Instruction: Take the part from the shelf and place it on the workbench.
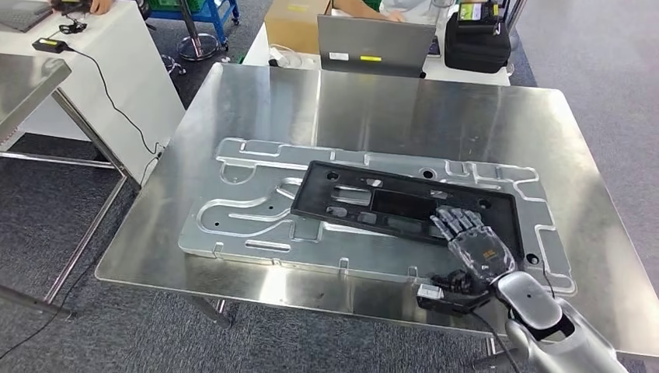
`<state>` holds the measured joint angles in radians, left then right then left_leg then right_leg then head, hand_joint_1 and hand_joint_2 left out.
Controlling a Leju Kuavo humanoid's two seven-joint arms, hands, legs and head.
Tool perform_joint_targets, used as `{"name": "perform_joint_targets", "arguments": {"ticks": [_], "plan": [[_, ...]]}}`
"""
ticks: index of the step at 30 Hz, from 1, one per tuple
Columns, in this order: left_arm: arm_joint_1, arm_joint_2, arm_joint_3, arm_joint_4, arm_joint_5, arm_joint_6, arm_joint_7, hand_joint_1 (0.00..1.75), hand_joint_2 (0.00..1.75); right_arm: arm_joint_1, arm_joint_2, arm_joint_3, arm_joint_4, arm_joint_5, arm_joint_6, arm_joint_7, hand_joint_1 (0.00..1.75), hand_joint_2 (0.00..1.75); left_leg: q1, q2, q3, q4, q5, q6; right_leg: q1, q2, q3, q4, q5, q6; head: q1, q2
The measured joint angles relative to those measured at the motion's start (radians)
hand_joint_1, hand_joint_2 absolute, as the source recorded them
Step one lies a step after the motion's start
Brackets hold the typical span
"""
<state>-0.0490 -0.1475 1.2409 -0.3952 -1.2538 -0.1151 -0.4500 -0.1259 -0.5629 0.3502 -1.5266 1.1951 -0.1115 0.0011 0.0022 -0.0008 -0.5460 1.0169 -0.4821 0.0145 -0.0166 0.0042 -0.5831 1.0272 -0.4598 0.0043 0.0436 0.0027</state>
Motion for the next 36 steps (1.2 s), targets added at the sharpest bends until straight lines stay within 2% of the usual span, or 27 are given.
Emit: {"name": "perform_joint_targets", "arguments": {"ticks": [2, 3, 4, 6, 7, 8, 9, 10, 13, 14, 17, 18, 19, 20, 22, 23, 24, 25, 26, 27, 28, 30, 31, 33, 34, 35, 36], "plan": [[0.000, 0.000, 0.000, 0.000, 0.001, 0.000, 0.000, 0.00, 0.00, 0.008, 0.005, 0.001, -0.005, 0.004, 0.000, -0.002, 0.00, 0.00, 0.001, 0.002, -0.004, -0.007, 0.012, 0.011, -0.003, 0.000, -0.002, -0.001, 0.003, 0.013, 0.000, 0.000], [-0.001, 0.000, 0.000, 0.000, 0.001, 0.000, 0.000, 0.00, 0.00, 0.012, 0.007, 0.002, -0.007, 0.006, 0.000, -0.003, 0.00, 0.00, 0.003, 0.003, -0.006, -0.013, 0.020, 0.019, -0.003, 0.000, -0.005, 0.005, -0.006, 0.018, 0.000, 0.000], [-0.002, 0.000, 0.000, 0.000, 0.001, -0.001, 0.000, 0.00, 0.00, 0.015, 0.008, 0.003, -0.009, 0.010, -0.001, -0.005, 0.00, 0.00, 0.005, 0.005, -0.010, -0.019, 0.029, 0.027, -0.004, 0.000, -0.014, 0.028, -0.032, 0.021, 0.000, 0.000], [-0.004, 0.000, 0.000, 0.000, 0.001, -0.002, 0.000, 0.00, 0.00, 0.017, 0.013, 0.007, -0.012, 0.017, -0.002, -0.008, 0.00, 0.00, 0.004, 0.008, -0.026, -0.023, 0.044, 0.038, -0.006, -0.001, -0.051, 0.132, -0.116, 0.025, 0.000, 0.000], [-0.004, 0.000, 0.000, 0.000, 0.002, -0.002, 0.000, 0.00, 0.00, 0.018, 0.015, 0.010, -0.012, 0.020, -0.004, -0.009, 0.00, 0.00, 0.003, 0.009, -0.036, -0.022, 0.050, 0.040, -0.007, -0.001, -0.072, 0.197, -0.156, 0.027, 0.000, 0.000], [-0.004, 0.000, 0.001, 0.000, 0.003, -0.002, 0.000, 0.00, 0.00, 0.020, 0.017, 0.012, -0.012, 0.023, -0.004, -0.010, 0.00, 0.00, 0.002, 0.010, -0.046, -0.021, 0.057, 0.040, -0.007, -0.001, -0.084, 0.244, -0.176, 0.030, 0.000, 0.000], [-0.004, 0.000, 0.001, 0.000, 0.003, -0.002, 0.000, 0.00, 0.00, 0.021, 0.020, 0.015, -0.012, 0.026, -0.005, -0.010, 0.00, 0.00, 0.001, 0.010, -0.056, -0.019, 0.063, 0.039, -0.008, -0.001, -0.079, 0.259, -0.176, 0.031, 0.000, 0.000], [-0.004, 0.000, 0.001, 0.000, 0.004, -0.002, 0.001, 0.00, 0.00, 0.022, 0.022, 0.019, -0.014, 0.029, -0.005, -0.011, 0.00, 0.00, 0.001, 0.010, -0.066, -0.016, 0.069, 0.036, -0.008, -0.002, -0.054, 0.236, -0.158, 0.032, 0.000, 0.000], [-0.005, 0.000, 0.001, 0.000, 0.004, -0.002, 0.001, 0.00, 0.00, 0.020, 0.025, 0.025, -0.022, 0.034, -0.005, -0.012, 0.00, 0.00, 0.001, 0.009, -0.092, 0.000, 0.083, 0.025, -0.009, -0.003, 0.074, 0.045, -0.091, 0.029, 0.000, 0.000], [-0.005, 0.000, 0.001, 0.000, 0.004, -0.002, 0.002, 0.00, 0.00, 0.018, 0.025, 0.026, -0.025, 0.034, -0.006, -0.012, 0.00, 0.00, 0.000, 0.009, -0.096, 0.004, 0.088, 0.018, -0.006, -0.002, 0.096, 0.007, -0.085, 0.024, 0.000, 0.000], [-0.005, 0.000, 0.001, 0.000, 0.004, -0.002, 0.002, 0.00, 0.00, 0.015, 0.028, 0.029, -0.029, 0.034, -0.006, -0.012, 0.00, 0.00, -0.001, 0.007, -0.103, 0.005, 0.106, -0.003, 0.000, 0.000, 0.090, -0.011, -0.074, 0.004, 0.000, 0.000], [-0.005, 0.000, 0.001, 0.000, 0.004, -0.002, 0.002, 0.00, 0.00, 0.014, 0.029, 0.030, -0.029, 0.034, -0.006, -0.012, 0.00, 0.00, 0.001, 0.006, -0.110, 0.011, 0.099, -0.009, -0.001, -0.001, 0.082, -0.013, -0.066, -0.005, 0.000, 0.000], [-0.004, -0.001, 0.001, 0.000, 0.004, -0.002, 0.002, 0.00, 0.00, 0.013, 0.031, 0.031, -0.029, 0.034, -0.006, -0.012, 0.00, 0.00, 0.002, 0.005, -0.119, 0.028, 0.074, -0.014, -0.003, -0.003, 0.072, -0.015, -0.055, -0.015, 0.000, 0.000], [-0.003, -0.001, 0.001, 0.000, 0.004, -0.001, 0.002, 0.00, 0.00, 0.012, 0.032, 0.032, -0.029, 0.034, -0.007, -0.012, 0.00, 0.00, 0.004, 0.004, -0.133, 0.064, 0.031, -0.018, -0.005, -0.005, 0.060, -0.017, -0.042, -0.022, 0.000, 0.000], [-0.004, -0.002, 0.001, 0.000, 0.004, 0.000, 0.002, 0.00, 0.00, 0.011, 0.033, 0.034, -0.029, 0.034, -0.007, -0.012, 0.00, 0.00, 0.006, 0.003, -0.164, 0.184, -0.071, -0.025, -0.003, -0.006, 0.032, -0.016, -0.020, -0.029, 0.000, 0.000], [-0.004, -0.002, 0.001, 0.000, 0.005, 0.000, 0.002, 0.00, 0.00, 0.011, 0.034, 0.035, -0.029, 0.035, -0.007, -0.012, 0.00, 0.00, 0.007, 0.003, -0.173, 0.243, -0.100, -0.028, -0.001, -0.007, 0.016, -0.014, -0.009, -0.028, 0.000, 0.000], [-0.005, -0.002, 0.001, 0.000, 0.005, 0.001, 0.002, 0.00, 0.00, 0.011, 0.034, 0.037, -0.029, 0.035, -0.007, -0.012, 0.00, 0.00, 0.007, 0.003, -0.171, 0.281, -0.106, -0.029, 0.000, -0.007, 0.000, -0.012, 0.001, -0.028, 0.000, 0.000], [-0.005, -0.002, 0.001, 0.000, 0.005, 0.001, 0.002, 0.00, 0.00, 0.011, 0.034, 0.038, -0.029, 0.036, -0.007, -0.012, 0.00, 0.00, 0.007, 0.003, -0.152, 0.287, -0.091, -0.028, 0.001, -0.007, -0.016, -0.009, 0.011, -0.027, 0.000, 0.000], [-0.005, -0.002, 0.001, 0.000, 0.005, 0.001, 0.002, 0.00, 0.00, 0.011, 0.035, 0.040, -0.029, 0.036, -0.007, -0.012, 0.00, 0.00, 0.007, 0.003, -0.118, 0.258, -0.065, -0.025, 0.002, -0.007, -0.030, -0.006, 0.019, -0.025, 0.000, 0.000], [-0.006, -0.001, 0.001, 0.000, 0.005, 0.002, 0.002, 0.00, 0.00, 0.011, 0.036, 0.041, -0.029, 0.036, -0.007, -0.012, 0.00, 0.00, 0.006, 0.002, -0.065, 0.198, -0.044, -0.018, 0.003, -0.007, -0.041, -0.003, 0.028, -0.023, 0.000, 0.000], [-0.007, -0.001, 0.001, 0.000, 0.005, 0.002, 0.002, 0.00, 0.00, 0.011, 0.037, 0.042, -0.029, 0.036, -0.007, -0.012, 0.00, 0.00, 0.004, 0.002, -0.006, 0.120, -0.037, -0.011, 0.005, -0.007, -0.051, 0.000, 0.035, -0.020, 0.000, 0.000], [-0.011, 0.001, 0.000, 0.000, 0.006, 0.003, 0.003, 0.00, 0.00, 0.007, 0.038, 0.043, -0.029, 0.036, -0.007, -0.012, 0.00, 0.00, -0.003, 0.001, 0.073, -0.001, -0.050, 0.001, 0.006, -0.009, -0.060, 0.000, 0.052, -0.010, 0.000, 0.000], [-0.012, 0.001, 0.000, 0.000, 0.006, 0.004, 0.003, 0.00, 0.00, 0.005, 0.038, 0.044, -0.029, 0.036, -0.008, -0.012, 0.00, 0.00, -0.006, 0.001, 0.085, -0.028, -0.055, 0.005, 0.006, -0.009, -0.062, -0.002, 0.062, -0.003, 0.000, 0.000], [-0.011, 0.001, 0.000, 0.000, 0.007, 0.004, 0.004, 0.00, 0.00, 0.003, 0.039, 0.046, -0.029, 0.036, -0.007, -0.012, 0.00, 0.00, -0.006, 0.003, 0.077, -0.041, -0.038, 0.016, 0.003, -0.009, -0.064, -0.006, 0.073, 0.010, 0.000, 0.000], [-0.010, 0.001, 0.000, 0.000, 0.007, 0.004, 0.005, 0.00, 0.00, 0.003, 0.039, 0.047, -0.028, 0.037, -0.007, -0.012, 0.00, 0.00, -0.004, 0.006, 0.071, -0.046, -0.025, 0.024, 0.003, -0.008, -0.071, 0.006, 0.054, 0.015, 0.000, 0.000], [-0.010, 0.000, 0.000, 0.000, 0.007, 0.004, 0.005, 0.00, 0.00, 0.003, 0.039, 0.048, -0.028, 0.037, -0.007, -0.012, 0.00, 0.00, -0.001, 0.009, 0.062, -0.052, -0.011, 0.032, 0.002, -0.006, -0.082, 0.035, 0.018, 0.019, 0.000, 0.000], [-0.010, 0.000, 0.000, 0.000, 0.007, 0.004, 0.006, 0.00, 0.00, 0.004, 0.039, 0.048, -0.027, 0.038, -0.008, -0.012, 0.00, 0.00, 0.000, 0.012, 0.051, -0.054, 0.001, 0.037, 0.000, -0.005, -0.098, 0.085, -0.033, 0.021, 0.000, 0.000]]}}
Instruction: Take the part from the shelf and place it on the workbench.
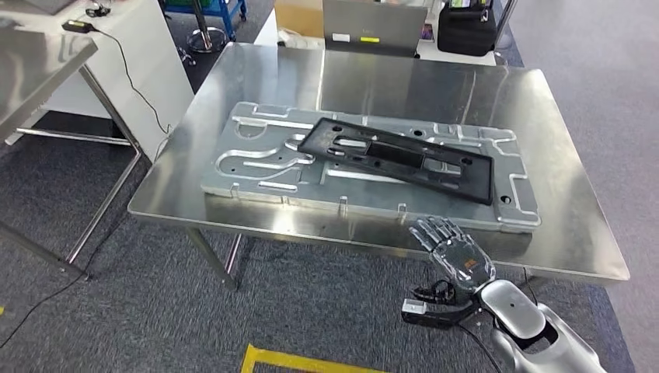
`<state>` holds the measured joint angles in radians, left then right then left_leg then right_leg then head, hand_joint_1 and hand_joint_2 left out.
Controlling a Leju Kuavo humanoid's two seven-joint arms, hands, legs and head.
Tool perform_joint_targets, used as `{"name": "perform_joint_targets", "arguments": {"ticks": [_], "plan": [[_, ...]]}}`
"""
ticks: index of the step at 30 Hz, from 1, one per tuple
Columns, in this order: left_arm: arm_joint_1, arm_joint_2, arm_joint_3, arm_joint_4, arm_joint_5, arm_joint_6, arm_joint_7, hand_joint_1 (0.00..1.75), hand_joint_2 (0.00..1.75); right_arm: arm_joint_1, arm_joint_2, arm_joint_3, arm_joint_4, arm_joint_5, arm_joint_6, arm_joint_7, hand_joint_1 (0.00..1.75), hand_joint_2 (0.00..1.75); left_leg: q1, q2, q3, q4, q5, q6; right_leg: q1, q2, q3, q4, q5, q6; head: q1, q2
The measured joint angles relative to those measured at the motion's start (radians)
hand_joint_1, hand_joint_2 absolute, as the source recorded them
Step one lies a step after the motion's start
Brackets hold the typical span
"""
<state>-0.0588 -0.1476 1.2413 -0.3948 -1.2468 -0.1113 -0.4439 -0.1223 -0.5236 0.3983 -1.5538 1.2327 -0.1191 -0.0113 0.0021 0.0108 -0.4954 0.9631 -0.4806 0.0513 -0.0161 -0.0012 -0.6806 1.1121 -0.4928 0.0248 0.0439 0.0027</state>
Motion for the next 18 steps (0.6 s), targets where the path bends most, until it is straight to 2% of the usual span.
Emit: {"name": "perform_joint_targets", "arguments": {"ticks": [1, 2, 3, 4, 5, 6, 7, 8, 9, 10, 12, 13, 14, 15, 17, 18], "plan": [[0.000, 0.000, 0.000, 0.000, 0.000, 0.000, 0.001, 0.00, 0.00, 0.000, 0.000, 0.001, 0.000, 0.001, 0.000, 0.000, 0.00, 0.00, 0.000, 0.001, -0.015, 0.000, 0.012, 0.004, 0.000, 0.000, -0.017, 0.063, -0.051, 0.002, 0.000, 0.000], [0.000, 0.000, 0.000, 0.000, 0.000, 0.000, 0.001, 0.00, 0.00, 0.002, 0.000, 0.001, 0.001, 0.002, -0.001, 0.000, 0.00, 0.00, -0.001, 0.001, -0.029, 0.002, 0.023, 0.004, -0.001, 0.000, -0.031, 0.124, -0.084, 0.005, 0.000, 0.000], [0.001, 0.000, 0.000, 0.000, 0.000, 0.000, 0.002, 0.00, 0.00, 0.004, 0.000, 0.002, 0.001, 0.003, -0.003, 0.000, 0.00, 0.00, -0.001, 0.001, -0.046, 0.004, 0.034, 0.003, -0.003, 0.000, -0.034, 0.170, -0.093, 0.008, 0.000, 0.000], [0.001, 0.000, 0.000, 0.000, 0.000, 0.000, 0.003, 0.00, 0.00, 0.006, 0.000, 0.003, 0.001, 0.004, -0.005, 0.001, 0.00, 0.00, -0.001, 0.002, -0.062, 0.008, 0.043, 0.001, -0.005, 0.000, -0.022, 0.186, -0.078, 0.010, 0.000, 0.000], [0.002, 0.000, 0.000, 0.000, 0.001, 0.000, 0.003, 0.00, 0.00, 0.008, 0.001, 0.004, 0.002, 0.004, -0.007, 0.001, 0.00, 0.00, 0.000, 0.002, -0.079, 0.014, 0.052, -0.003, -0.007, 0.000, 0.007, 0.167, -0.051, 0.012, 0.000, 0.000], [0.002, 0.000, 0.000, 0.000, 0.001, 0.000, 0.004, 0.00, 0.00, 0.009, 0.001, 0.005, 0.002, 0.005, -0.010, 0.002, 0.00, 0.00, 0.001, 0.002, -0.095, 0.022, 0.059, -0.007, -0.010, -0.001, 0.054, 0.115, -0.024, 0.013, 0.000, 0.000], [0.002, -0.001, 0.000, 0.000, 0.001, 0.000, 0.005, 0.00, 0.00, 0.009, 0.001, 0.005, 0.002, 0.005, -0.012, 0.003, 0.00, 0.00, 0.001, 0.001, -0.109, 0.032, 0.063, -0.011, -0.012, -0.001, 0.105, 0.047, -0.016, 0.014, 0.000, 0.000], [0.002, -0.001, 0.000, 0.000, 0.003, -0.001, 0.005, 0.00, 0.00, 0.011, 0.001, 0.005, 0.001, 0.005, -0.015, 0.006, 0.00, 0.00, 0.000, 0.001, -0.120, 0.042, 0.067, -0.016, -0.011, 0.000, 0.151, -0.020, -0.022, 0.011, -0.001, 0.000], [0.002, -0.001, 0.000, 0.000, 0.005, -0.001, 0.005, 0.00, 0.00, 0.015, 0.002, 0.005, 0.001, 0.005, -0.020, 0.010, 0.00, 0.00, -0.001, 0.000, -0.127, 0.050, 0.072, -0.022, -0.009, 0.000, 0.183, -0.069, -0.036, 0.007, -0.001, 0.000], [0.002, -0.001, 0.000, 0.000, 0.008, -0.001, 0.005, 0.00, 0.00, 0.024, 0.003, 0.005, 0.001, 0.004, -0.027, 0.016, 0.00, 0.00, -0.001, 0.000, -0.131, 0.054, 0.078, -0.028, -0.005, 0.000, 0.195, -0.094, -0.048, 0.001, -0.001, 0.000], [0.006, -0.002, 0.001, 0.000, 0.013, -0.001, 0.005, 0.00, 0.00, 0.048, 0.010, 0.004, 0.000, 0.002, -0.046, 0.027, 0.00, 0.00, 0.000, -0.001, -0.137, 0.058, 0.086, -0.042, -0.003, -0.003, 0.189, -0.102, -0.042, -0.016, 0.000, 0.000], [0.008, -0.002, 0.001, 0.000, 0.015, -0.001, 0.006, 0.00, 0.00, 0.062, 0.015, 0.003, -0.001, -0.001, -0.059, 0.033, 0.00, 0.00, 0.002, -0.002, -0.143, 0.066, 0.074, -0.049, -0.003, -0.004, 0.180, -0.101, -0.033, -0.026, -0.001, 0.000], [0.010, -0.003, 0.001, 0.000, 0.018, -0.001, 0.006, 0.00, 0.00, 0.079, 0.023, -0.001, -0.003, -0.006, -0.072, 0.040, 0.00, 0.00, 0.004, -0.003, -0.154, 0.091, 0.041, -0.055, -0.005, -0.006, 0.169, -0.102, -0.022, -0.035, -0.001, 0.000], [0.012, -0.004, 0.002, 0.000, 0.020, -0.001, 0.006, 0.00, 0.00, 0.098, 0.032, -0.008, -0.005, -0.013, -0.089, 0.047, 0.00, 0.00, 0.006, -0.003, -0.169, 0.135, -0.007, -0.060, -0.005, -0.008, 0.156, -0.103, -0.011, -0.042, -0.001, 0.000], [0.015, -0.005, 0.002, 0.000, 0.026, -0.001, 0.007, 0.00, 0.00, 0.141, 0.056, -0.029, -0.009, -0.036, -0.128, 0.060, 0.00, 0.00, 0.007, -0.003, -0.197, 0.257, -0.104, -0.067, -0.002, -0.009, 0.129, -0.102, 0.011, -0.048, -0.001, 0.000], [0.016, -0.006, 0.003, 0.000, 0.029, -0.002, 0.007, 0.00, 0.00, 0.165, 0.069, -0.041, -0.009, -0.052, -0.150, 0.066, 0.00, 0.00, 0.007, -0.004, -0.202, 0.310, -0.123, -0.068, 0.000, -0.010, 0.113, -0.100, 0.022, -0.049, -0.001, 0.000]]}}
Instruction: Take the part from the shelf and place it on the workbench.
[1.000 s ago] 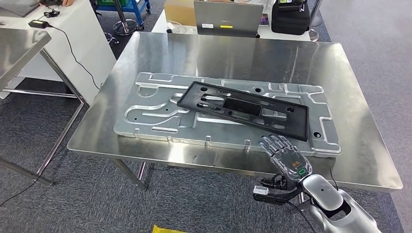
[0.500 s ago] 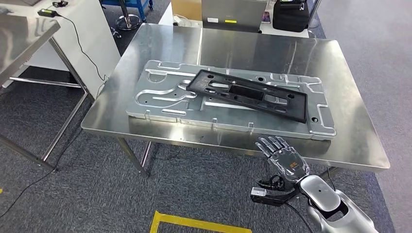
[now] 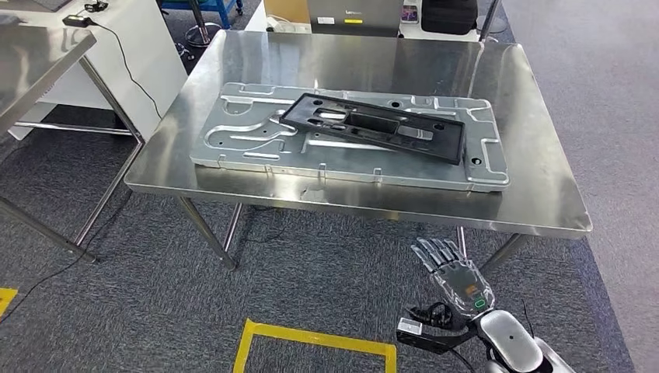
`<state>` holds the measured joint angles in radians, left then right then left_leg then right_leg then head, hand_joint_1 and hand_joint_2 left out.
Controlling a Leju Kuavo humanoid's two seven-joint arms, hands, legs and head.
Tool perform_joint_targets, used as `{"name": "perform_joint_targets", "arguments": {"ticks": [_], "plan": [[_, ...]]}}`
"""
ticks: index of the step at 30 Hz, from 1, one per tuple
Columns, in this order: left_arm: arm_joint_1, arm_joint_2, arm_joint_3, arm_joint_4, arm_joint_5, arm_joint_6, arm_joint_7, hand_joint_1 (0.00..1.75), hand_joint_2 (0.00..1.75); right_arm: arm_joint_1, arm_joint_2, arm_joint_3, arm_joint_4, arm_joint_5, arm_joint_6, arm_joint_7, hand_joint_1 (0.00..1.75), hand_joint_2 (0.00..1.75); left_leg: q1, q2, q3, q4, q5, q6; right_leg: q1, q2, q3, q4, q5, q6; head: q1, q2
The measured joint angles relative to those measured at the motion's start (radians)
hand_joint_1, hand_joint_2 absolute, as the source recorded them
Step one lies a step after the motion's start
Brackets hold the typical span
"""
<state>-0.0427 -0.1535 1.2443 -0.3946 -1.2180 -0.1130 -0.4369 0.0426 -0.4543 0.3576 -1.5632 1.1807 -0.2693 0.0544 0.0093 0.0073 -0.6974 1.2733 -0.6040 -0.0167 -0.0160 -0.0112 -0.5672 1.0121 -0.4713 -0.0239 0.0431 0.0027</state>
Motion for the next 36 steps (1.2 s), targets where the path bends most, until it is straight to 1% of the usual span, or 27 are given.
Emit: {"name": "perform_joint_targets", "arguments": {"ticks": [1, 2, 4, 6, 7, 8, 10, 11, 12, 14, 15, 16, 17, 19, 21, 22, 24, 25, 26, 28, 29, 30, 31, 32, 33, 34, 36], "plan": [[0.002, -0.001, 0.001, -0.001, 0.004, -0.001, 0.000, 0.00, 0.00, 0.025, 0.015, -0.013, 0.000, -0.018, -0.022, 0.005, 0.00, 0.00, 0.000, 0.000, 0.008, 0.029, 0.005, 0.001, 0.002, -0.001, -0.016, 0.002, 0.010, 0.000, 0.000, 0.000], [0.004, -0.003, 0.002, -0.002, 0.008, -0.002, 0.000, 0.00, 0.00, 0.051, 0.030, -0.028, 0.000, -0.038, -0.044, 0.009, 0.00, 0.00, 0.000, 0.000, 0.032, 0.024, 0.029, 0.004, 0.004, -0.001, -0.031, 0.005, 0.020, 0.001, 0.000, 0.000], [0.007, -0.009, 0.004, -0.010, 0.015, -0.008, 0.001, 0.00, 0.00, 0.104, 0.064, -0.060, 0.000, -0.083, -0.084, 0.011, 0.00, 0.00, -0.004, -0.003, 0.132, -0.085, 0.073, 0.020, 0.009, -0.001, -0.057, 0.010, 0.038, 0.003, 0.000, 0.000], [0.009, -0.019, 0.009, -0.028, 0.021, -0.018, 0.003, 0.00, 0.00, 0.153, 0.103, -0.095, 0.003, -0.143, -0.115, 0.006, 0.00, 0.00, -0.011, -0.007, 0.242, -0.239, 0.062, 0.036, 0.012, -0.002, -0.069, 0.012, 0.055, 0.010, 0.000, 0.000], [0.010, -0.025, 0.014, -0.038, 0.024, -0.023, 0.005, 0.00, 0.00, 0.175, 0.125, -0.113, 0.007, -0.177, -0.127, 0.001, 0.00, 0.00, -0.014, -0.009, 0.272, -0.287, 0.049, 0.042, 0.011, -0.003, -0.070, 0.011, 0.064, 0.016, 0.000, 0.000], [0.012, -0.033, 0.019, -0.050, 0.025, -0.029, 0.006, 0.00, 0.00, 0.197, 0.149, -0.134, 0.014, -0.215, -0.137, -0.009, 0.00, 0.00, -0.018, -0.009, 0.281, -0.311, 0.046, 0.047, 0.010, -0.003, -0.070, 0.007, 0.074, 0.022, 0.000, 0.000], [0.018, -0.050, 0.032, -0.073, 0.028, -0.041, 0.010, 0.00, 0.00, 0.236, 0.203, -0.180, 0.042, -0.291, -0.144, -0.040, 0.00, 0.00, -0.015, -0.005, 0.271, -0.323, 0.068, 0.060, 0.007, -0.001, -0.073, 0.006, 0.075, 0.034, 0.000, 0.000], [0.020, -0.059, 0.040, -0.087, 0.031, -0.048, 0.012, 0.00, 0.00, 0.254, 0.237, -0.210, 0.064, -0.328, -0.143, -0.062, 0.00, 0.00, -0.013, -0.002, 0.262, -0.328, 0.082, 0.069, 0.007, 0.002, -0.079, 0.020, 0.048, 0.039, 0.000, 0.000], [0.023, -0.069, 0.047, -0.102, 0.033, -0.055, 0.013, 0.00, 0.00, 0.270, 0.273, -0.243, 0.089, -0.357, -0.139, -0.086, 0.00, 0.00, -0.010, 0.000, 0.251, -0.332, 0.097, 0.076, 0.006, 0.005, -0.089, 0.054, 0.002, 0.043, 0.001, 0.000], [0.030, -0.086, 0.064, -0.132, 0.035, -0.068, 0.016, 0.00, 0.00, 0.295, 0.349, -0.313, 0.145, -0.391, -0.118, -0.126, 0.00, 0.00, -0.011, 0.005, 0.219, -0.331, 0.120, 0.082, 0.002, 0.009, -0.113, 0.169, -0.106, 0.051, 0.001, 0.000], [0.033, -0.092, 0.072, -0.144, 0.035, -0.073, 0.017, 0.00, 0.00, 0.302, 0.385, -0.348, 0.176, -0.397, -0.099, -0.142, 0.00, 0.00, -0.012, 0.008, 0.203, -0.327, 0.131, 0.081, 0.001, 0.009, -0.121, 0.229, -0.131, 0.055, 0.001, 0.000], [0.035, -0.098, 0.079, -0.155, 0.034, -0.077, 0.018, 0.00, 0.00, 0.307, 0.419, -0.386, 0.210, -0.398, -0.073, -0.155, 0.00, 0.00, -0.012, 0.010, 0.185, -0.322, 0.141, 0.079, -0.001, 0.009, -0.119, 0.269, -0.129, 0.058, 0.001, 0.000], [0.035, -0.104, 0.088, -0.164, 0.033, -0.081, 0.018, 0.00, 0.00, 0.309, 0.454, -0.431, 0.248, -0.398, -0.041, -0.165, 0.00, 0.00, -0.011, 0.012, 0.167, -0.314, 0.150, 0.076, -0.003, 0.009, -0.103, 0.281, -0.104, 0.061, 0.001, 0.000], [0.035, -0.114, 0.104, -0.179, 0.030, -0.088, 0.019, 0.00, 0.00, 0.310, 0.522, -0.533, 0.320, -0.386, 0.026, -0.177, 0.00, 0.00, -0.008, 0.012, 0.130, -0.291, 0.163, 0.067, -0.009, 0.009, -0.021, 0.205, -0.051, 0.065, 0.001, 0.000], [0.035, -0.121, 0.118, -0.190, 0.025, -0.091, 0.018, 0.00, 0.00, 0.306, 0.587, -0.634, 0.376, -0.362, 0.099, -0.164, 0.00, 0.00, -0.009, 0.012, 0.100, -0.262, 0.170, 0.055, -0.008, 0.008, 0.081, 0.063, -0.068, 0.059, 0.000, 0.000], [0.034, -0.123, 0.124, -0.193, 0.023, -0.091, 0.017, 0.00, 0.00, 0.303, 0.618, -0.682, 0.399, -0.349, 0.136, -0.149, 0.00, 0.00, -0.010, 0.013, 0.091, -0.253, 0.175, 0.048, -0.006, 0.009, 0.111, 0.014, -0.087, 0.051, 0.000, 0.000], [0.033, -0.125, 0.134, -0.198, 0.019, -0.091, 0.016, 0.00, 0.00, 0.301, 0.671, -0.770, 0.437, -0.336, 0.198, -0.112, 0.00, 0.00, -0.010, 0.013, 0.083, -0.249, 0.188, 0.034, -0.002, 0.008, 0.115, -0.013, -0.097, 0.030, 0.000, 0.000], [0.033, -0.125, 0.139, -0.199, 0.018, -0.091, 0.015, 0.00, 0.00, 0.301, 0.695, -0.807, 0.452, -0.334, 0.216, -0.098, 0.00, 0.00, -0.007, 0.012, 0.078, -0.245, 0.184, 0.026, -0.002, 0.006, 0.107, -0.013, -0.088, 0.020, 0.000, 0.000], [0.034, -0.125, 0.144, -0.200, 0.017, -0.090, 0.014, 0.00, 0.00, 0.302, 0.714, -0.836, 0.464, -0.335, 0.226, -0.087, 0.00, 0.00, -0.005, 0.009, 0.070, -0.230, 0.162, 0.019, -0.002, 0.004, 0.096, -0.013, -0.077, 0.009, 0.000, 0.000], [0.035, -0.125, 0.151, -0.201, 0.015, -0.088, 0.013, 0.00, 0.00, 0.302, 0.743, -0.877, 0.480, -0.337, 0.233, -0.076, 0.00, 0.00, 0.000, 0.003, 0.042, -0.148, 0.066, 0.008, -0.003, 0.001, 0.068, -0.014, -0.052, -0.006, 0.000, 0.000], [0.035, -0.125, 0.152, -0.201, 0.015, -0.087, 0.012, 0.00, 0.00, 0.302, 0.754, -0.892, 0.485, -0.340, 0.233, -0.071, 0.00, 0.00, 0.000, 0.001, 0.028, -0.086, 0.016, 0.004, -0.002, 0.001, 0.052, -0.013, -0.040, -0.008, 0.000, 0.000], [0.034, -0.125, 0.153, -0.201, 0.015, -0.087, 0.011, 0.00, 0.00, 0.302, 0.762, -0.904, 0.489, -0.345, 0.236, -0.065, 0.00, 0.00, 0.001, 0.001, 0.019, -0.028, -0.015, 0.001, 0.000, 0.000, 0.036, -0.012, -0.028, -0.009, 0.000, 0.000], [0.033, -0.125, 0.154, -0.201, 0.014, -0.086, 0.010, 0.00, 0.00, 0.301, 0.770, -0.915, 0.494, -0.356, 0.242, -0.052, 0.00, 0.00, 0.002, 0.001, 0.021, 0.013, -0.020, 0.000, 0.002, 0.000, 0.020, -0.011, -0.016, -0.008, 0.000, 0.000], [0.032, -0.125, 0.154, -0.201, 0.014, -0.084, 0.009, 0.00, 0.00, 0.300, 0.775, -0.924, 0.499, -0.370, 0.250, -0.035, 0.00, 0.00, 0.002, 0.001, 0.038, 0.025, -0.003, 0.001, 0.003, 0.000, 0.004, -0.008, -0.005, -0.007, 0.000, 0.000], [0.031, -0.125, 0.155, -0.201, 0.013, -0.081, 0.008, 0.00, 0.00, 0.297, 0.781, -0.932, 0.506, -0.389, 0.257, -0.014, 0.00, 0.00, 0.002, 0.001, 0.074, 0.000, 0.028, 0.004, 0.004, -0.001, -0.012, -0.005, 0.005, -0.005, 0.000, 0.000], [0.030, -0.124, 0.155, -0.201, 0.013, -0.077, 0.007, 0.00, 0.00, 0.292, 0.785, -0.941, 0.517, -0.408, 0.263, 0.007, 0.00, 0.00, 0.002, 0.000, 0.125, -0.055, 0.055, 0.010, 0.005, 0.000, -0.026, -0.002, 0.016, -0.003, 0.000, 0.000], [0.024, -0.121, 0.156, -0.199, 0.009, -0.064, 0.004, 0.00, 0.00, 0.278, 0.793, -0.957, 0.548, -0.436, 0.265, 0.036, 0.00, 0.00, -0.003, -0.002, 0.248, -0.219, 0.059, 0.023, 0.008, 0.000, -0.045, 0.003, 0.035, 0.004, 0.000, 0.000]]}}
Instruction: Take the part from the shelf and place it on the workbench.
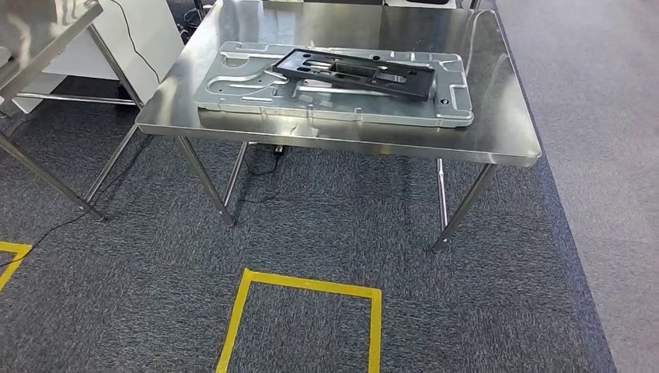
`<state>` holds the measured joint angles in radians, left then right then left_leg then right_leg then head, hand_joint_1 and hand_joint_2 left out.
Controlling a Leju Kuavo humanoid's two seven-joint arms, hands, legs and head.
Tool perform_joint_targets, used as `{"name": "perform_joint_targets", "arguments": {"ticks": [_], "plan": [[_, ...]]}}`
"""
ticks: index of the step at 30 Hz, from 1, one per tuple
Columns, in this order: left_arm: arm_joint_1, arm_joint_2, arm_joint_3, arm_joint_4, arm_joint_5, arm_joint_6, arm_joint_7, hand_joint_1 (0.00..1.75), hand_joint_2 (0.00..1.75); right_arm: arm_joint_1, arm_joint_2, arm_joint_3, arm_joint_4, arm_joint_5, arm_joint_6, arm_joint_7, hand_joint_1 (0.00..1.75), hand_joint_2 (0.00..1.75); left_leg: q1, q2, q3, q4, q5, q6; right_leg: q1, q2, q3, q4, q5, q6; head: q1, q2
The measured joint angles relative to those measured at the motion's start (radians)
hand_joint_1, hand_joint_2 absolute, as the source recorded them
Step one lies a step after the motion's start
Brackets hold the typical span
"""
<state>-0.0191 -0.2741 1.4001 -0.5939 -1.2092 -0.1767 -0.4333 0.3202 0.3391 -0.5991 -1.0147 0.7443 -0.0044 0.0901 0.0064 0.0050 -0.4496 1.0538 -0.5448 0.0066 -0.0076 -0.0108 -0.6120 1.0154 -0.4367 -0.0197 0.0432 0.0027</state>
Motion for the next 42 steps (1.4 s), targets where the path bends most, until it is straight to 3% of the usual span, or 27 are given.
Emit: {"name": "perform_joint_targets", "arguments": {"ticks": [2, 4, 5, 6, 8, 9, 10, 11, 12, 14, 16, 17, 21, 22, 23, 26, 27, 28, 30, 32, 33, 34, 36, 37, 39, 40, 42], "plan": [[-0.008, 0.004, 0.000, 0.007, -0.005, 0.015, -0.003, 0.00, 0.00, -0.013, 0.005, -0.014, 0.033, -0.010, 0.012, 0.018, 0.00, 0.00, -0.006, -0.002, 0.061, -0.102, -0.023, 0.011, 0.000, -0.004, -0.008, 0.000, 0.020, 0.011, 0.000, 0.000], [-0.009, 0.007, 0.001, 0.019, -0.011, 0.028, -0.005, 0.00, 0.00, -0.021, 0.008, -0.027, 0.057, 0.003, 0.043, 0.026, 0.00, 0.00, -0.006, -0.004, 0.052, -0.120, -0.012, 0.023, -0.002, -0.007, -0.013, -0.004, 0.034, 0.024, 0.000, 0.000], [-0.009, 0.009, 0.002, 0.027, -0.014, 0.035, -0.006, 0.00, 0.00, -0.025, 0.009, -0.036, 0.066, 0.018, 0.066, 0.024, 0.00, 0.00, -0.005, -0.005, 0.042, -0.123, -0.001, 0.031, -0.003, -0.005, -0.020, 0.004, 0.021, 0.029, 0.001, 0.000], [-0.009, 0.011, 0.002, 0.034, -0.016, 0.043, -0.007, 0.00, 0.00, -0.029, 0.010, -0.045, 0.073, 0.037, 0.089, 0.020, 0.00, 0.00, -0.003, -0.006, 0.030, -0.127, 0.011, 0.038, -0.004, -0.003, -0.030, 0.028, -0.011, 0.033, 0.001, 0.000], [-0.010, 0.015, 0.003, 0.048, -0.020, 0.056, -0.011, 0.00, 0.00, -0.038, 0.010, -0.068, 0.085, 0.075, 0.128, 0.007, 0.00, 0.00, -0.004, -0.011, 0.004, -0.128, 0.033, 0.047, -0.005, 0.003, -0.058, 0.128, -0.113, 0.037, 0.001, 0.000], [-0.010, 0.017, 0.003, 0.055, -0.021, 0.062, -0.013, 0.00, 0.00, -0.043, 0.010, -0.080, 0.091, 0.093, 0.144, 0.000, 0.00, 0.00, -0.005, -0.014, -0.010, -0.126, 0.043, 0.048, -0.005, 0.004, -0.070, 0.191, -0.148, 0.038, 0.000, 0.000], [-0.010, 0.018, 0.003, 0.061, -0.023, 0.067, -0.014, 0.00, 0.00, -0.048, 0.010, -0.092, 0.097, 0.110, 0.160, -0.006, 0.00, 0.00, -0.006, -0.017, -0.024, -0.122, 0.052, 0.047, -0.005, 0.005, -0.075, 0.242, -0.159, 0.039, 0.000, 0.000], [-0.010, 0.019, 0.003, 0.067, -0.024, 0.072, -0.015, 0.00, 0.00, -0.054, 0.010, -0.104, 0.103, 0.125, 0.177, -0.010, 0.00, 0.00, -0.006, -0.022, -0.039, -0.117, 0.061, 0.046, -0.005, 0.006, -0.068, 0.266, -0.147, 0.039, 0.000, 0.000], [-0.010, 0.020, 0.003, 0.073, -0.025, 0.076, -0.015, 0.00, 0.00, -0.060, 0.010, -0.115, 0.108, 0.138, 0.193, -0.013, 0.00, 0.00, -0.007, -0.028, -0.052, -0.111, 0.067, 0.043, -0.005, 0.009, -0.043, 0.253, -0.121, 0.037, 0.000, 0.000], [-0.013, 0.020, 0.003, 0.084, -0.026, 0.083, -0.015, 0.00, 0.00, -0.068, 0.009, -0.136, 0.116, 0.157, 0.217, -0.016, 0.00, 0.00, -0.006, -0.043, -0.074, -0.094, 0.075, 0.038, -0.005, 0.034, 0.051, 0.137, -0.082, 0.030, 0.000, 0.000], [-0.018, 0.022, 0.002, 0.094, -0.026, 0.088, -0.016, 0.00, 0.00, -0.073, 0.009, -0.156, 0.124, 0.172, 0.236, -0.016, 0.00, 0.00, -0.007, -0.060, -0.093, -0.076, 0.081, 0.031, -0.007, 0.071, 0.133, 0.013, -0.089, 0.022, 0.000, 0.000], [-0.020, 0.022, 0.002, 0.098, -0.026, 0.089, -0.016, 0.00, 0.00, -0.073, 0.009, -0.163, 0.126, 0.177, 0.242, -0.016, 0.00, 0.00, -0.008, -0.064, -0.098, -0.070, 0.082, 0.028, -0.007, 0.083, 0.151, -0.016, -0.098, 0.020, 0.000, 0.000], [-0.021, 0.024, 0.001, 0.100, -0.026, 0.091, -0.016, 0.00, 0.00, -0.075, 0.009, -0.170, 0.131, 0.181, 0.248, -0.014, 0.00, 0.00, -0.009, -0.071, -0.105, -0.066, 0.086, 0.024, -0.007, 0.081, 0.154, -0.029, -0.105, 0.019, 0.000, 0.000], [-0.021, 0.024, 0.001, 0.101, -0.025, 0.092, -0.016, 0.00, 0.00, -0.077, 0.009, -0.173, 0.133, 0.183, 0.251, -0.013, 0.00, 0.00, -0.008, -0.076, -0.108, -0.065, 0.089, 0.020, -0.005, 0.076, 0.152, -0.030, -0.107, 0.017, 0.000, 0.000], [-0.021, 0.028, 0.001, 0.105, -0.025, 0.095, -0.016, 0.00, 0.00, -0.080, 0.010, -0.179, 0.140, 0.187, 0.257, -0.011, 0.00, 0.00, -0.006, -0.066, -0.123, -0.041, 0.074, 0.011, -0.005, 0.059, 0.148, -0.033, -0.104, 0.010, 0.000, 0.000], [-0.021, 0.036, 0.001, 0.119, -0.024, 0.101, -0.016, 0.00, 0.00, -0.087, 0.015, -0.197, 0.163, 0.197, 0.271, -0.005, 0.00, 0.00, 0.002, -0.019, -0.209, 0.145, -0.031, -0.018, -0.006, -0.007, 0.135, -0.038, -0.092, -0.011, -0.001, 0.000], [-0.021, 0.037, 0.001, 0.122, -0.024, 0.102, -0.016, 0.00, 0.00, -0.088, 0.015, -0.201, 0.168, 0.201, 0.275, -0.003, 0.00, 0.00, 0.004, -0.014, -0.228, 0.200, -0.052, -0.022, -0.005, -0.022, 0.133, -0.037, -0.092, -0.012, -0.001, 0.000], [-0.020, 0.039, 0.001, 0.126, -0.024, 0.104, -0.016, 0.00, 0.00, -0.090, 0.015, -0.205, 0.173, 0.207, 0.280, 0.000, 0.00, 0.00, 0.005, -0.012, -0.232, 0.223, -0.054, -0.024, -0.004, -0.035, 0.132, -0.036, -0.092, -0.011, -0.001, 0.000], [-0.017, 0.045, 0.001, 0.132, -0.021, 0.106, -0.015, 0.00, 0.00, -0.095, 0.015, -0.213, 0.181, 0.225, 0.291, 0.003, 0.00, 0.00, 0.006, -0.004, -0.182, 0.155, -0.007, -0.022, -0.004, -0.059, 0.131, -0.033, -0.093, -0.010, -0.001, 0.000], [-0.016, 0.053, 0.001, 0.136, -0.016, 0.106, -0.015, 0.00, 0.00, -0.101, 0.017, -0.217, 0.188, 0.246, 0.299, 0.003, 0.00, 0.00, -0.001, 0.034, -0.098, 0.010, 0.041, -0.009, -0.001, -0.079, 0.133, -0.032, -0.094, -0.007, -0.001, 0.000], [-0.017, 0.058, 0.001, 0.138, -0.014, 0.106, -0.015, 0.00, 0.00, -0.105, 0.017, -0.220, 0.192, 0.258, 0.301, 0.000, 0.00, 0.00, -0.007, 0.053, -0.072, -0.038, 0.051, -0.001, 0.001, -0.088, 0.133, -0.032, -0.094, -0.004, -0.001, 0.000], [-0.017, 0.063, 0.001, 0.141, -0.011, 0.105, -0.015, 0.00, 0.00, -0.110, 0.018, -0.225, 0.197, 0.272, 0.302, -0.003, 0.00, 0.00, -0.012, 0.067, -0.059, -0.066, 0.052, 0.007, 0.003, -0.096, 0.134, -0.032, -0.094, 0.000, 0.000, 0.000], [-0.016, 0.073, 0.002, 0.147, -0.006, 0.105, -0.013, 0.00, 0.00, -0.125, 0.018, -0.235, 0.211, 0.299, 0.301, -0.012, 0.00, 0.00, -0.015, 0.058, -0.064, -0.076, 0.055, 0.019, 0.004, -0.111, 0.137, -0.035, -0.093, 0.011, -0.001, 0.000], [-0.015, 0.077, 0.002, 0.150, -0.005, 0.104, -0.012, 0.00, 0.00, -0.131, 0.018, -0.240, 0.218, 0.307, 0.298, -0.016, 0.00, 0.00, -0.012, 0.048, -0.063, -0.084, 0.059, 0.025, 0.004, -0.101, 0.138, -0.032, -0.097, 0.017, 0.000, 0.000], [-0.015, 0.081, 0.003, 0.156, -0.004, 0.103, -0.009, 0.00, 0.00, -0.139, 0.017, -0.249, 0.230, 0.317, 0.292, -0.020, 0.00, 0.00, -0.006, 0.029, -0.061, -0.098, 0.071, 0.038, 0.001, -0.049, 0.117, 0.017, -0.136, 0.026, 0.000, 0.000], [-0.017, 0.083, 0.003, 0.158, -0.004, 0.103, -0.008, 0.00, 0.00, -0.141, 0.017, -0.254, 0.235, 0.320, 0.289, -0.021, 0.00, 0.00, -0.005, 0.019, -0.062, -0.100, 0.075, 0.042, -0.001, -0.018, 0.090, 0.075, -0.169, 0.028, 0.000, 0.000], [-0.020, 0.086, 0.003, 0.162, -0.004, 0.102, -0.007, 0.00, 0.00, -0.143, 0.016, -0.263, 0.246, 0.323, 0.286, -0.023, 0.00, 0.00, -0.006, -0.006, -0.070, -0.096, 0.078, 0.048, -0.004, 0.005, 0.022, 0.210, -0.226, 0.030, 0.000, 0.000]]}}
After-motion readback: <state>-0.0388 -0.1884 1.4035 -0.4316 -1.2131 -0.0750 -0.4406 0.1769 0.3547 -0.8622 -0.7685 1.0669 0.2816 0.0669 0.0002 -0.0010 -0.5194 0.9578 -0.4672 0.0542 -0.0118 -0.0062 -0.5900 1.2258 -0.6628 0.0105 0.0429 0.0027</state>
